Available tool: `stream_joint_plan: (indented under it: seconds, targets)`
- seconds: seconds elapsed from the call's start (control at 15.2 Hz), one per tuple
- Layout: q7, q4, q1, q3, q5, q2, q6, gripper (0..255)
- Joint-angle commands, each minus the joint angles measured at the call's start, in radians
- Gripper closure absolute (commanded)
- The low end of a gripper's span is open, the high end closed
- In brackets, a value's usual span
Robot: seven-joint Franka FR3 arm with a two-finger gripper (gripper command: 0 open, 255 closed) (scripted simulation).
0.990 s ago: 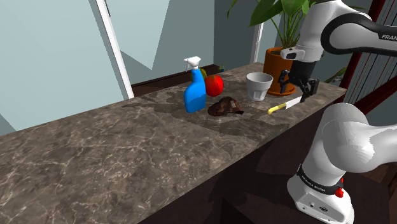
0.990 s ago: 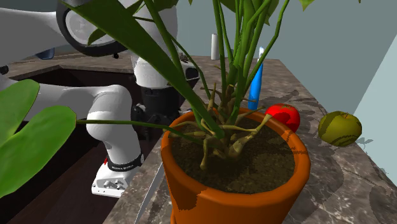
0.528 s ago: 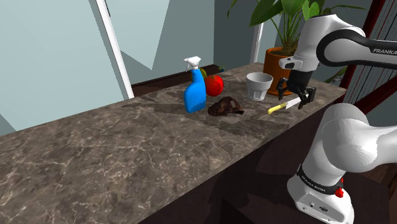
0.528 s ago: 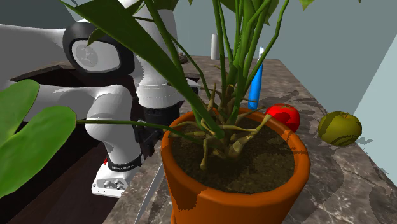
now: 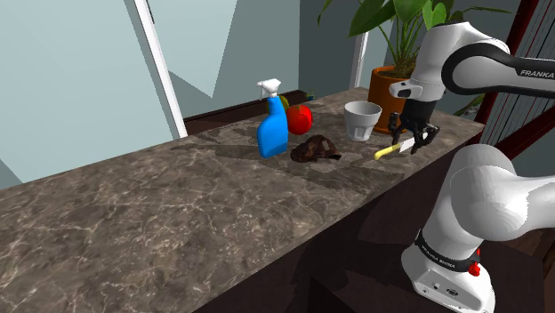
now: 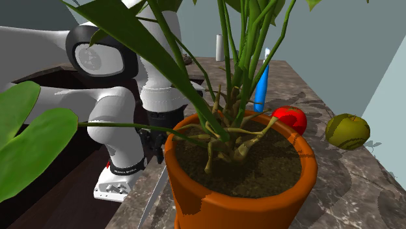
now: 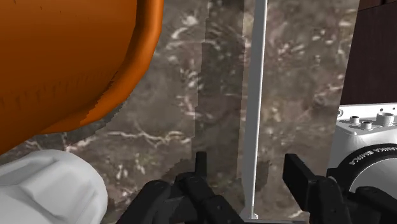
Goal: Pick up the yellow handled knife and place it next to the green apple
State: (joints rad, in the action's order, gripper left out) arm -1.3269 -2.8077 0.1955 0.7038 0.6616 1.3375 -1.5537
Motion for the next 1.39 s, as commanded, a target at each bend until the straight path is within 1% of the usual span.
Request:
stream_joint_plan:
  seconds: [0.0,0.53,1.32]
  targets:
    - [0.000,0.000,0.000,0.000,0.000,0.000,0.000,255]
    - [0.000,0.000,0.000,0.000,0.000,0.000,0.000,255]
    - [-0.002,0.153,0.051,-0.107,-0.104,-0.040,0.110,255]
